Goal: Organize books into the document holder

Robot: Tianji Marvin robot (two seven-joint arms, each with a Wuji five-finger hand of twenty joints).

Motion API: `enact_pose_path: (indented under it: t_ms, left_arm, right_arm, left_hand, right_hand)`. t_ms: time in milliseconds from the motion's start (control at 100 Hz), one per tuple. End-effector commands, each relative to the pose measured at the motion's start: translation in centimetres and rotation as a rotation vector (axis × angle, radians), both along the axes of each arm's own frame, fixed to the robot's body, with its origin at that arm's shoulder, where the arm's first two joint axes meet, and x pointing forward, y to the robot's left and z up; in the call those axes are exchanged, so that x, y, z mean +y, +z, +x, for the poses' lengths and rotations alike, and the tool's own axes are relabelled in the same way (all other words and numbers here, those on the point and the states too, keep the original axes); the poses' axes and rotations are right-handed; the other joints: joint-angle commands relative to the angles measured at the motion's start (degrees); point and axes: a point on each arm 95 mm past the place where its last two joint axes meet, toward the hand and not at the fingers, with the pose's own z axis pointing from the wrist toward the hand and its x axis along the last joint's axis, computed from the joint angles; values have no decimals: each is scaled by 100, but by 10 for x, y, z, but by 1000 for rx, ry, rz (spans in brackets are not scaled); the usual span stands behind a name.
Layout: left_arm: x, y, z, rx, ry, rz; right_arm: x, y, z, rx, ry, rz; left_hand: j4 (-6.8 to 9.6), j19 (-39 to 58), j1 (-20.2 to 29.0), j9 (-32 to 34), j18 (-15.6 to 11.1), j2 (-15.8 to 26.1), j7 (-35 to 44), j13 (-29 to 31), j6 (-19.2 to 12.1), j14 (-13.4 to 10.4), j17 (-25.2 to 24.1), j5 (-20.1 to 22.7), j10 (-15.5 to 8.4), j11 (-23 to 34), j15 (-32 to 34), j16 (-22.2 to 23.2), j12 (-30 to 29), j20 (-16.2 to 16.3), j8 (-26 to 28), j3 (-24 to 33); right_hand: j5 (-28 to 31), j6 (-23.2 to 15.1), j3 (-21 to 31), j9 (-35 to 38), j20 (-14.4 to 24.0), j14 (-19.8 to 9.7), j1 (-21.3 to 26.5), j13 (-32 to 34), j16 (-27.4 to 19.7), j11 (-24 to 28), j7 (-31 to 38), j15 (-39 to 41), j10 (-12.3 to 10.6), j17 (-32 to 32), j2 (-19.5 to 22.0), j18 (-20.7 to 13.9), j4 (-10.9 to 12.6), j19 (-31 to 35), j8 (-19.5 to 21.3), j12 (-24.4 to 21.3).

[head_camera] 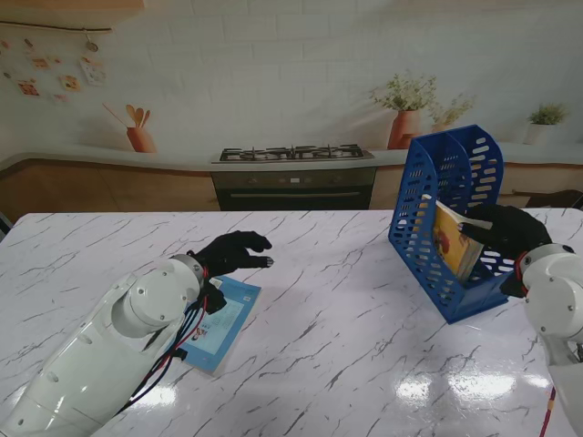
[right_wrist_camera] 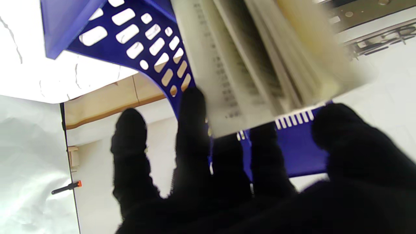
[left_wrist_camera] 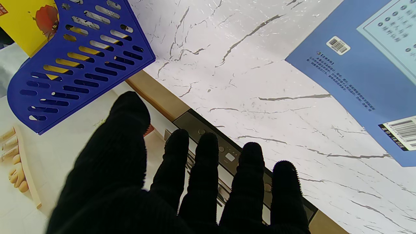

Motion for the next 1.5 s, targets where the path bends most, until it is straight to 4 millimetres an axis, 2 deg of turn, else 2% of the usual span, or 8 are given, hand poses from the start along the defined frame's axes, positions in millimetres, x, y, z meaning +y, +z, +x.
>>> enact_pose_path:
  t_ms: [0,200,320,410,900,1050,1230,1490]
  left_arm:
    - [-4,-1,-1,2,-25,-12]
    - [-4,-1,0,-2,-25,-14]
    - [-4,0,0,-5,-27,-10]
    - [-3,1,-1,-9,-22,-10]
    - [-2,2,-2,-24,-22,-13]
    - [-1,2,-2,-28,-18,-14]
    - [-1,2,-4,-27,-20,-13]
    - [3,1,-8,-28,-7,-14]
  right_arm:
    - [5,3,-4,-18,6,8]
    - [5,14,-13,-57,11,-8]
    - [7,23,-19,-101,21,-14]
    - [11,32,-25,-140,28,-21]
    - [55,71,-34,-305,154,47]
    - [75,75,-33,-342,214,104]
    - [100,71,-27,-354,297,207]
    - [130,45,-16,-308,391,324]
  left_hand:
    - [146,-123,43,-28,-86,165,27,100,45,-162,-65,52,-78,32,90,33,-22,74,73,-87]
    - [147,-131,51,-35,-83,159,27,91,48,-166,-70,53,-72,18,84,30,-33,72,74,-89]
    - [147,-133,46,-40,-83,154,24,80,32,-170,-69,48,-90,1,71,23,-47,72,73,-91]
    - [145,-139,42,-43,-86,151,18,75,31,-171,-77,43,-100,-10,61,16,-56,70,71,-96]
    - [144,-173,29,1,-84,152,44,98,-91,-176,-81,39,-118,-48,42,1,-96,58,83,-95]
    - [145,-174,31,6,-84,158,53,98,-93,-168,-80,57,-114,-45,46,4,-95,59,86,-93]
    - [144,-175,21,14,-84,166,61,97,-124,-168,-80,59,-135,-46,45,4,-96,60,90,-97]
    - [142,-176,30,53,-84,171,113,88,-356,-107,-80,84,-139,-73,17,-14,-106,61,118,-111]
  right_hand:
    - [-198,44,-190,-305,-141,-17,-174,-417,-336,-277,-244,-590,17,-247,159,-312,-50,-331,-23,-171]
    - [-537,-35,-440,-824,-690,8,-465,-1246,-855,-1032,-648,-1377,-124,-1261,147,-315,-130,-1651,-524,-729]
    - [-574,-100,-421,-934,-955,-28,-610,-1513,-942,-1166,-702,-1516,-201,-1698,106,-418,-162,-2271,-675,-851]
    - [-545,-90,-411,-898,-1012,-33,-637,-1542,-968,-1172,-691,-1542,-190,-1792,95,-431,-171,-2425,-710,-866]
    - [-81,279,-358,-414,-818,-110,-668,-996,-757,-849,-549,-1218,26,-1658,36,-445,-199,-2340,-763,-524]
    - [46,317,-392,-323,-526,-77,-613,-844,-570,-686,-484,-1098,97,-1561,55,-543,-200,-2052,-737,-157]
    - [109,343,-399,-239,-392,-72,-587,-748,-515,-621,-453,-1043,93,-1526,63,-568,-199,-1946,-716,-52]
    - [175,263,-450,-203,-312,-83,-546,-639,-445,-367,-361,-986,61,-1455,118,-552,-187,-1954,-631,281]
